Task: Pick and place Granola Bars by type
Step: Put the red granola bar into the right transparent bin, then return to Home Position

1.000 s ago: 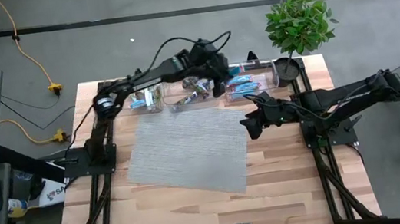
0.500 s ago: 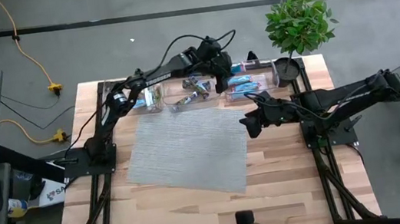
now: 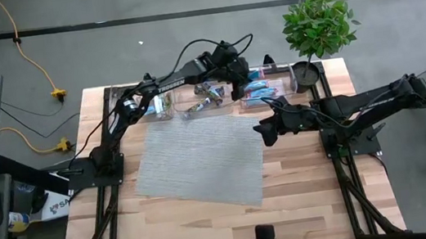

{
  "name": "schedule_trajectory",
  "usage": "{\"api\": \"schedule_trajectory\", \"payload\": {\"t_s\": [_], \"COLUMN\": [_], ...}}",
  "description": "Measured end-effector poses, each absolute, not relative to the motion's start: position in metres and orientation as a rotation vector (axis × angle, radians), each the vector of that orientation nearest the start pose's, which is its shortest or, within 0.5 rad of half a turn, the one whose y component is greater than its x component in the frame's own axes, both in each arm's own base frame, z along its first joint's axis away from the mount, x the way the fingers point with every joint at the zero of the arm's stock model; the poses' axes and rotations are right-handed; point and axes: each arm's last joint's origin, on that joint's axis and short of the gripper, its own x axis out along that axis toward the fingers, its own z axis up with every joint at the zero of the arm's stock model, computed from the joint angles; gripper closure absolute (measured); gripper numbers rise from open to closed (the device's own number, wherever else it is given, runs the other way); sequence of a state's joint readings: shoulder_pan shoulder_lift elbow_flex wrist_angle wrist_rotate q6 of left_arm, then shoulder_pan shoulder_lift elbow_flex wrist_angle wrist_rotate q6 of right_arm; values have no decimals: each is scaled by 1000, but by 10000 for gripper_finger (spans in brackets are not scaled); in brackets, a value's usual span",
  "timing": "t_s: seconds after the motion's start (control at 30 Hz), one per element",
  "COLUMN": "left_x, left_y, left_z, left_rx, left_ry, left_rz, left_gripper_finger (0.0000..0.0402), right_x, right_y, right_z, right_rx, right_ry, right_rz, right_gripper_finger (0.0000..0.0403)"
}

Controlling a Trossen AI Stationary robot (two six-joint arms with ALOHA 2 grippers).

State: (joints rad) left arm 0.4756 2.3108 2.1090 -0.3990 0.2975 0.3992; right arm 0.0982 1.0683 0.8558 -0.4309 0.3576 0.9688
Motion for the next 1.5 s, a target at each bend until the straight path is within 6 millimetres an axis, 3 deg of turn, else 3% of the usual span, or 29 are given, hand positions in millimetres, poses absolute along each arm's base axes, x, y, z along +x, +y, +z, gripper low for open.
{"api": "schedule_trajectory", "payload": {"t_s": [0.1, 0.37, 0.5, 0.63, 0.8, 0.93, 1.0, 1.1, 1.3, 1.37, 1.5], "left_x": [475, 481, 484, 474, 432, 390, 373, 349, 296, 276, 230], "left_y": [235, 228, 219, 216, 231, 244, 241, 229, 190, 175, 143], "left_z": [257, 259, 260, 283, 332, 359, 370, 382, 412, 410, 387], "left_rx": [173, 154, 150, 62, -59, -203, -217, -188, -126, -137, -204], "left_ry": [551, 522, 521, 499, 460, 468, 493, 541, 411, 368, 276], "left_rz": [65, 58, 43, 53, 10, -110, -152, -175, -196, -179, -123], "left_gripper_finger": [343, 230, 200, 187, 186, 186, 186, 194, 236, 249, 267], "right_x": [221, 221, 221, 221, 221, 221, 221, 221, 220, 219, 218], "right_y": [12, 12, 12, 12, 12, 12, 13, 13, 14, 14, 13], "right_z": [285, 285, 285, 285, 284, 284, 284, 284, 284, 285, 286], "right_rx": [787, 789, 785, 779, 752, 729, 717, 707, 691, 680, 656], "right_ry": [449, 453, 454, 461, 483, 488, 493, 500, 526, 525, 525], "right_rz": [-526, -520, -519, -517, -492, -485, -478, -467, -431, -425, -418], "right_gripper_finger": [206, 206, 206, 206, 206, 206, 206, 206, 206, 206, 206]}}
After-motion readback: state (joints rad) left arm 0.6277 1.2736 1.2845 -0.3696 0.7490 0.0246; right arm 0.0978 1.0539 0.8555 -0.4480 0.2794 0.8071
